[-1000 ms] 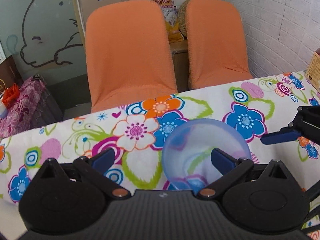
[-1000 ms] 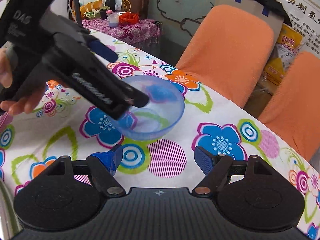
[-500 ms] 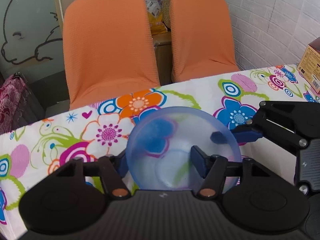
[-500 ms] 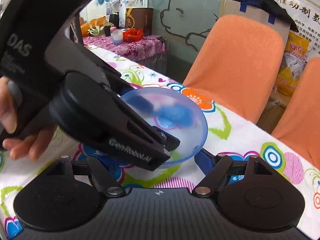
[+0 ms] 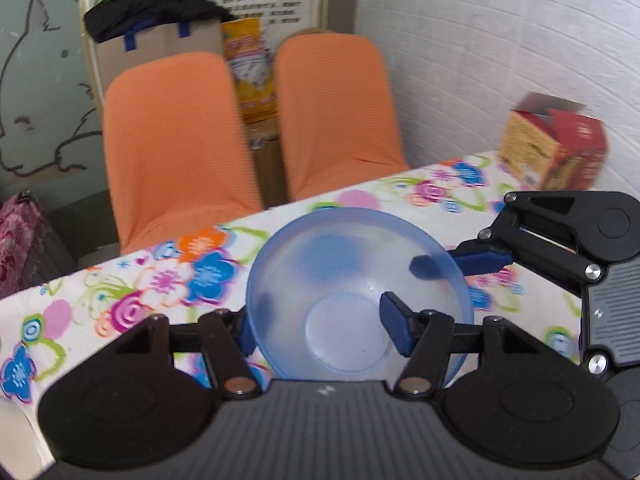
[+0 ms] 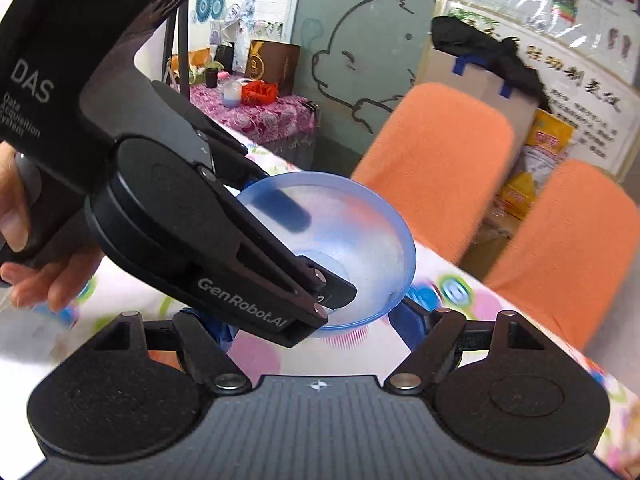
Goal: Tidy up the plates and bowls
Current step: 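Carry the blue bowl with both grippers into the white bowl and release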
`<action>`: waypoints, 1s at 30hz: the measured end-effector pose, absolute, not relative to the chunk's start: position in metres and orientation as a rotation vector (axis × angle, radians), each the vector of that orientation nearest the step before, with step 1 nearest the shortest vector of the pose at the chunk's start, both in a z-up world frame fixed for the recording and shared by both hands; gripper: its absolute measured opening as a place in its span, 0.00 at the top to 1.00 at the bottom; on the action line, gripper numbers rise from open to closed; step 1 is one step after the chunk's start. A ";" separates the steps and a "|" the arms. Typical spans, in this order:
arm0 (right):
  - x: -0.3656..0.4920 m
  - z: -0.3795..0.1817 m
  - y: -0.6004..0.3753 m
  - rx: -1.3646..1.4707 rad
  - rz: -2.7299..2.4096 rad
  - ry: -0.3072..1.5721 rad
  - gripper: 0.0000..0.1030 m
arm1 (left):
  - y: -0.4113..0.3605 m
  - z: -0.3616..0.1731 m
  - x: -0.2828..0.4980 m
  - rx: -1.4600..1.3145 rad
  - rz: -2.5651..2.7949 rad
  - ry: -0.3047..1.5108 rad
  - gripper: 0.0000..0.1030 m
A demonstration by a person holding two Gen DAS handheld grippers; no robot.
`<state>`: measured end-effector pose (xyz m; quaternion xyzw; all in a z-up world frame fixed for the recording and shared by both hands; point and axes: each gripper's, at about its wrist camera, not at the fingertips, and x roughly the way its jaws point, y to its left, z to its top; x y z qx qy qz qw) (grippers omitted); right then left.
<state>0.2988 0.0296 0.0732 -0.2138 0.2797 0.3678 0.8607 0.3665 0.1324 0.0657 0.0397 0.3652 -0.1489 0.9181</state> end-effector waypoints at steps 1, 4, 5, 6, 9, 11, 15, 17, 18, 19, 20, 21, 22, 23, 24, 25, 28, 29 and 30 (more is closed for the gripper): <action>0.288 0.076 0.020 -0.450 0.759 0.599 0.37 | 0.120 0.068 0.353 0.083 -0.333 0.753 0.39; 0.255 0.080 -0.008 -0.461 0.707 0.640 0.37 | 0.081 0.069 0.320 0.089 -0.406 0.755 0.39; 0.244 0.080 -0.019 -0.464 0.685 0.656 0.37 | 0.068 0.067 0.309 0.096 -0.431 0.750 0.39; 0.236 0.080 -0.029 -0.466 0.670 0.669 0.37 | 0.056 0.066 0.299 0.106 -0.456 0.746 0.39; 0.213 0.073 -0.053 -0.459 0.634 0.712 0.37 | 0.020 0.057 0.273 0.131 -0.520 0.760 0.39; 0.203 0.066 -0.062 -0.447 0.615 0.744 0.37 | 0.001 0.049 0.260 0.140 -0.552 0.784 0.39; 0.189 0.050 -0.074 -0.438 0.610 0.768 0.37 | -0.019 0.032 0.242 0.157 -0.576 0.814 0.37; 0.184 0.042 -0.079 -0.438 0.621 0.774 0.37 | -0.024 0.026 0.235 0.174 -0.576 0.832 0.35; 0.180 0.039 -0.082 -0.444 0.625 0.770 0.37 | -0.025 0.024 0.233 0.182 -0.573 0.836 0.33; 0.176 0.037 -0.084 -0.451 0.626 0.765 0.37 | -0.026 0.022 0.233 0.189 -0.565 0.837 0.31; 0.172 0.035 -0.086 -0.459 0.627 0.759 0.37 | -0.027 0.020 0.233 0.196 -0.557 0.837 0.28; 0.170 0.033 -0.088 -0.464 0.630 0.756 0.37 | -0.027 0.019 0.233 0.201 -0.551 0.835 0.26; 0.172 0.032 -0.088 -0.466 0.634 0.753 0.37 | -0.026 0.019 0.234 0.208 -0.543 0.831 0.22; 0.171 0.031 -0.090 -0.464 0.636 0.753 0.37 | -0.026 0.018 0.235 0.213 -0.531 0.829 0.18; 0.171 0.030 -0.092 -0.463 0.636 0.761 0.37 | -0.025 0.017 0.236 0.225 -0.510 0.826 0.15; 0.171 0.028 -0.093 -0.462 0.635 0.770 0.37 | -0.025 0.016 0.237 0.233 -0.496 0.825 0.13; 0.164 0.023 -0.099 -0.453 0.635 0.790 0.37 | -0.019 0.014 0.243 0.219 -0.480 0.848 0.12; 0.164 0.023 -0.100 -0.448 0.629 0.792 0.37 | -0.017 0.015 0.244 0.210 -0.476 0.854 0.12; 0.163 0.023 -0.103 -0.443 0.626 0.791 0.37 | -0.014 0.015 0.245 0.202 -0.471 0.855 0.12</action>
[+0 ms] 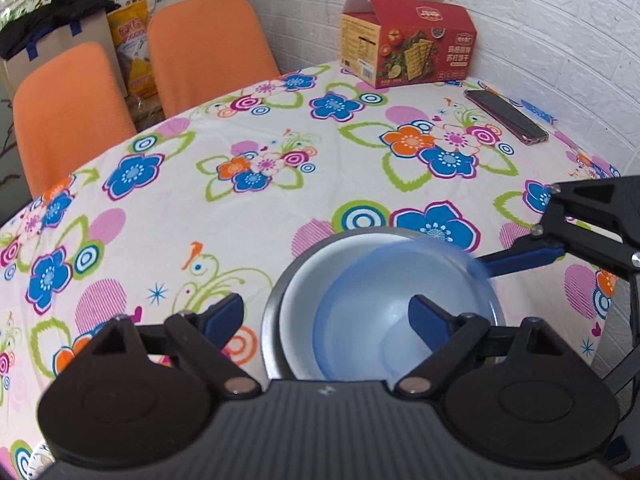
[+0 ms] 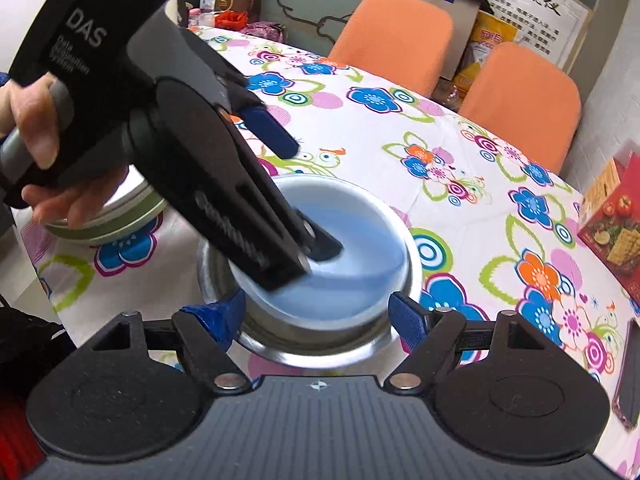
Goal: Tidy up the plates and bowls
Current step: 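Carry the blue bowl with both grippers into the white bowl and release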
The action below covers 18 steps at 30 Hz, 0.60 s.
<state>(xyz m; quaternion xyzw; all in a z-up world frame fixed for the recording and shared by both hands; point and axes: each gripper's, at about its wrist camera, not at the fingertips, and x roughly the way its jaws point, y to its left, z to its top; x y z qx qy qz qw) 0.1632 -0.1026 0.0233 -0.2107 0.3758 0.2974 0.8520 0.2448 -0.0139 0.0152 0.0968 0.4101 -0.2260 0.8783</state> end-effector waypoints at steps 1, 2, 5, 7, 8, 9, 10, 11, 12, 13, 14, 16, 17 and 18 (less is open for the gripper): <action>0.162 0.024 -0.105 -0.438 0.626 0.791 0.37 | -0.011 0.016 0.245 0.196 -0.467 0.853 0.12; 0.160 0.024 -0.108 -0.428 0.623 0.795 0.37 | -0.009 0.017 0.245 0.191 -0.462 0.850 0.12; 0.151 0.024 -0.120 -0.403 0.609 0.805 0.37 | -0.001 0.023 0.242 0.160 -0.450 0.842 0.11; 0.142 0.025 -0.129 -0.378 0.597 0.797 0.37 | 0.006 0.028 0.237 0.136 -0.443 0.826 0.11; 0.138 0.026 -0.133 -0.356 0.588 0.788 0.37 | 0.008 0.030 0.234 0.129 -0.436 0.815 0.10; 0.135 0.027 -0.136 -0.334 0.578 0.777 0.37 | 0.009 0.031 0.232 0.123 -0.427 0.806 0.10; 0.133 0.029 -0.139 -0.303 0.566 0.763 0.37 | 0.010 0.033 0.229 0.116 -0.417 0.796 0.10; 0.131 0.031 -0.141 -0.275 0.557 0.751 0.37 | 0.011 0.035 0.226 0.107 -0.405 0.790 0.08; 0.131 0.032 -0.144 -0.247 0.549 0.738 0.37 | 0.012 0.036 0.223 0.097 -0.389 0.784 0.07; 0.132 0.033 -0.145 -0.218 0.536 0.719 0.37 | 0.014 0.036 0.220 0.082 -0.370 0.777 0.05; 0.133 0.034 -0.146 -0.198 0.518 0.702 0.37 | 0.017 0.037 0.215 0.052 -0.344 0.767 0.05; 0.136 0.034 -0.145 -0.171 0.478 0.669 0.37 | 0.024 0.036 0.207 -0.013 -0.300 0.761 0.04; 0.136 0.032 -0.144 -0.167 0.445 0.647 0.37 | 0.027 0.034 0.203 -0.043 -0.269 0.764 0.04; 0.136 0.029 -0.142 -0.167 0.409 0.626 0.37 | 0.029 0.033 0.201 -0.069 -0.233 0.763 0.04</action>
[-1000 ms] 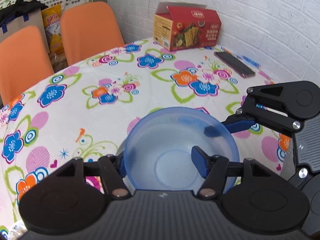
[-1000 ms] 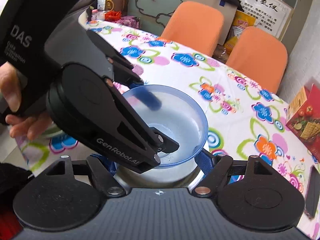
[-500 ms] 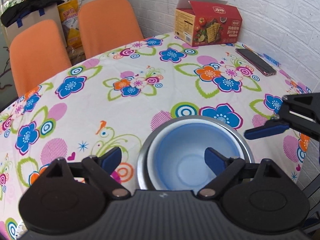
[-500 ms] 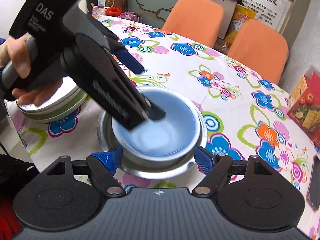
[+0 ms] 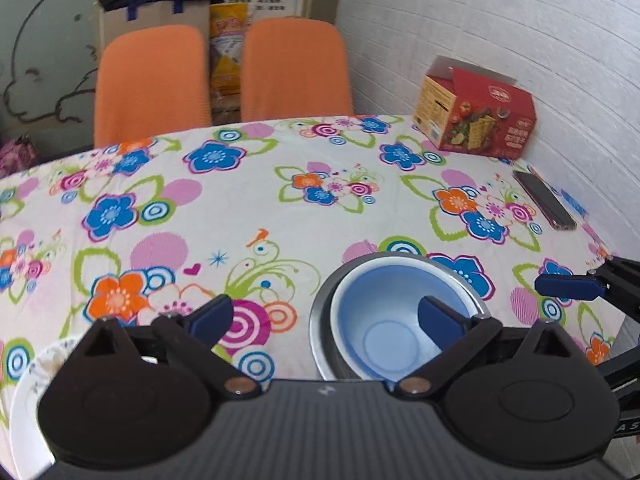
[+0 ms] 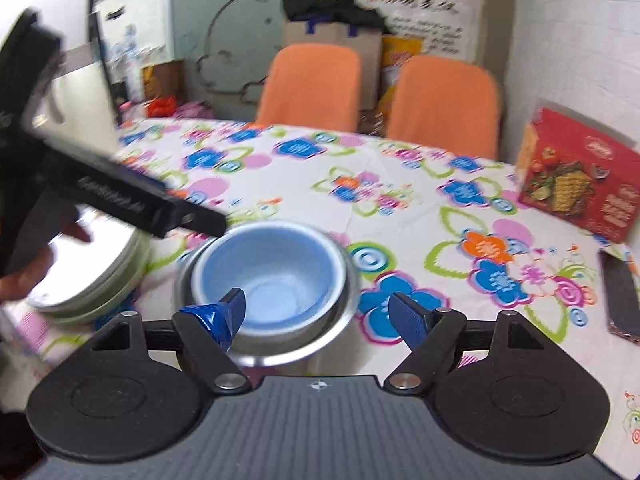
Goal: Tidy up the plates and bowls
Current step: 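Carry the blue bowl with both grippers into the white bowl and release, then grip the steel bowl rim of the nested bowls with both grippers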
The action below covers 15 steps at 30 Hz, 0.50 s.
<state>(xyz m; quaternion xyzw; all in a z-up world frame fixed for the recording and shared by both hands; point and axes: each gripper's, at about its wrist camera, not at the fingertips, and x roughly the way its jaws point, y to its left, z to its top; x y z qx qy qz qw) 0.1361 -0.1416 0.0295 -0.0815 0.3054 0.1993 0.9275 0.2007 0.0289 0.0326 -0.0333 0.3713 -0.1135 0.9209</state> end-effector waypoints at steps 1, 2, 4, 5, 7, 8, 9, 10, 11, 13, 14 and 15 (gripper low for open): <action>0.136 0.026 -0.139 -0.173 0.364 0.608 0.37 | 0.031 0.031 0.198 -0.091 -0.196 0.759 0.04; 0.137 0.022 -0.137 -0.179 0.326 0.600 0.37 | 0.033 0.029 0.196 -0.104 -0.170 0.758 0.04; 0.141 0.014 -0.133 -0.175 0.286 0.596 0.37 | 0.035 0.025 0.196 -0.123 -0.130 0.761 0.03; 0.144 0.010 -0.132 -0.165 0.281 0.604 0.37 | 0.035 0.023 0.198 -0.126 -0.119 0.772 0.03; 0.152 0.005 -0.131 -0.148 0.280 0.622 0.37 | 0.033 0.018 0.206 -0.109 -0.121 0.807 0.03; 0.155 0.003 -0.130 -0.148 0.274 0.629 0.37 | 0.032 0.016 0.209 -0.099 -0.118 0.817 0.03; 0.159 0.001 -0.130 -0.154 0.266 0.638 0.37 | 0.030 0.015 0.213 -0.085 -0.116 0.822 0.03; 0.162 -0.002 -0.129 -0.160 0.254 0.651 0.37 | 0.028 0.014 0.216 -0.070 -0.121 0.824 0.03; 0.166 -0.004 -0.129 -0.158 0.249 0.664 0.37 | 0.027 0.011 0.219 -0.055 -0.127 0.829 0.03; 0.171 -0.010 -0.128 -0.144 0.259 0.689 0.37 | 0.023 0.005 0.228 -0.029 -0.132 0.856 0.03; 0.173 -0.012 -0.128 -0.137 0.265 0.700 0.37 | 0.022 0.003 0.232 -0.016 -0.136 0.866 0.03; 0.175 -0.014 -0.128 -0.131 0.269 0.710 0.37 | 0.021 0.000 0.236 -0.001 -0.136 0.878 0.03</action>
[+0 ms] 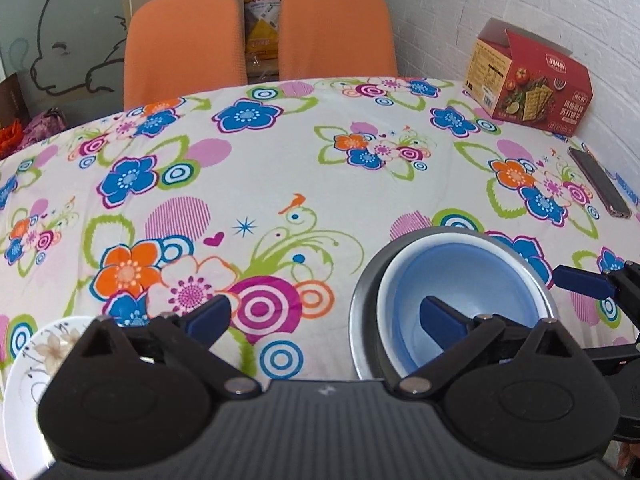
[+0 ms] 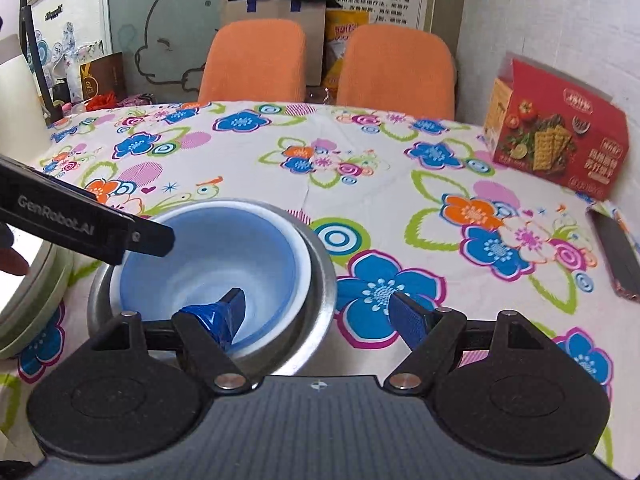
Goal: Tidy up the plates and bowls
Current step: 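Grip the steel bowl rim of the nested bowls with both grippers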
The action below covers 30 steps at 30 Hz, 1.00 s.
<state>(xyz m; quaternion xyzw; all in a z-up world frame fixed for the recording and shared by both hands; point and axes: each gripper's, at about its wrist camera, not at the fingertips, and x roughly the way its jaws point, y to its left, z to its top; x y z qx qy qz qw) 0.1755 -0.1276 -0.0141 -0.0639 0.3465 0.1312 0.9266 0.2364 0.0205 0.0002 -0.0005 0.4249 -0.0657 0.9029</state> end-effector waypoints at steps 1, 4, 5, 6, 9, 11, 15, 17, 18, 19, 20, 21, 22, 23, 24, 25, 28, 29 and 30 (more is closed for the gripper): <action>0.178 -0.016 -0.127 -0.129 0.269 0.716 0.37 | 0.019 -0.002 0.240 0.011 -0.137 0.886 0.03; 0.185 -0.020 -0.125 -0.135 0.267 0.744 0.37 | 0.014 -0.009 0.248 0.041 -0.160 0.914 0.03; 0.187 -0.022 -0.125 -0.134 0.270 0.750 0.36 | 0.012 -0.011 0.250 0.050 -0.168 0.920 0.03; 0.188 -0.024 -0.125 -0.126 0.272 0.755 0.36 | 0.010 -0.013 0.252 0.058 -0.172 0.925 0.03; 0.191 -0.028 -0.127 -0.081 0.277 0.766 0.36 | 0.005 -0.019 0.255 0.078 -0.183 0.939 0.03; 0.193 -0.029 -0.128 -0.050 0.288 0.769 0.36 | 0.002 -0.023 0.258 0.086 -0.185 0.950 0.03; 0.189 -0.033 -0.129 -0.019 0.266 0.743 0.35 | 0.005 -0.028 0.263 0.050 -0.191 0.983 0.03; 0.187 -0.034 -0.127 -0.013 0.244 0.730 0.35 | 0.006 -0.030 0.263 0.037 -0.192 0.982 0.03; 0.187 -0.034 -0.127 -0.006 0.234 0.727 0.35 | 0.006 -0.030 0.263 0.035 -0.192 0.982 0.03; 0.186 -0.034 -0.127 -0.002 0.228 0.723 0.35 | 0.006 -0.030 0.263 0.031 -0.193 0.982 0.03; 0.185 -0.034 -0.127 0.000 0.224 0.722 0.35 | 0.006 -0.030 0.263 0.025 -0.193 0.983 0.03; 0.185 -0.033 -0.127 0.003 0.219 0.723 0.35 | 0.007 -0.031 0.262 0.015 -0.193 0.986 0.02; 0.184 -0.033 -0.127 0.003 0.217 0.723 0.35 | 0.007 -0.031 0.261 0.013 -0.194 0.983 0.02; 0.183 -0.034 -0.128 0.003 0.220 0.721 0.35 | 0.006 -0.031 0.260 0.014 -0.195 0.980 0.02; 0.182 -0.034 -0.129 0.003 0.226 0.720 0.36 | 0.006 -0.031 0.259 0.014 -0.197 0.979 0.02; 0.180 -0.033 -0.130 0.004 0.235 0.721 0.37 | 0.005 -0.031 0.258 0.016 -0.202 0.978 0.02; 0.174 -0.032 -0.138 0.037 0.266 0.717 0.39 | 0.003 -0.031 0.255 0.023 -0.203 0.972 0.03; 0.174 -0.032 -0.140 0.058 0.276 0.720 0.39 | 0.003 -0.032 0.255 0.026 -0.203 0.967 0.03; 0.173 -0.033 -0.141 0.062 0.279 0.713 0.40 | 0.003 -0.032 0.254 0.023 -0.202 0.965 0.03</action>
